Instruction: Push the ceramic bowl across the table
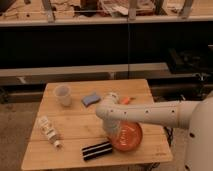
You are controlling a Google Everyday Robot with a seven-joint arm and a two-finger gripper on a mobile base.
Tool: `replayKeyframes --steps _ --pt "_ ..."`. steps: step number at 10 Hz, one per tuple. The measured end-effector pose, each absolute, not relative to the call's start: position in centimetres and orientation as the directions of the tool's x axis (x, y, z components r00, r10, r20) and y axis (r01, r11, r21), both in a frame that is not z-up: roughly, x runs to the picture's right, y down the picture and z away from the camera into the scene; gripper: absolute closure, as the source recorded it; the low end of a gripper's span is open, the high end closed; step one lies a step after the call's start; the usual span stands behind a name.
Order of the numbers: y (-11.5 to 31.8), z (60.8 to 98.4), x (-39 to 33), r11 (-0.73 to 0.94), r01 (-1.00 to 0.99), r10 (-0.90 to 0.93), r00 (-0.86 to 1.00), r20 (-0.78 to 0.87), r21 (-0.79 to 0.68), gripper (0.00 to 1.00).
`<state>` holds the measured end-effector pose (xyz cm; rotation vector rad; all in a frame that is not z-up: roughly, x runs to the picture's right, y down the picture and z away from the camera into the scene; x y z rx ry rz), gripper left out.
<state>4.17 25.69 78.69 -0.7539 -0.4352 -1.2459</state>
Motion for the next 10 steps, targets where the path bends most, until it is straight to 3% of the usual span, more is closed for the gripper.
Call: replayKeyframes --steps 10 --pt "25.79 78.77 3.6 0.111 0.96 -0.685 0.261 0.68 -0.257 0.81"
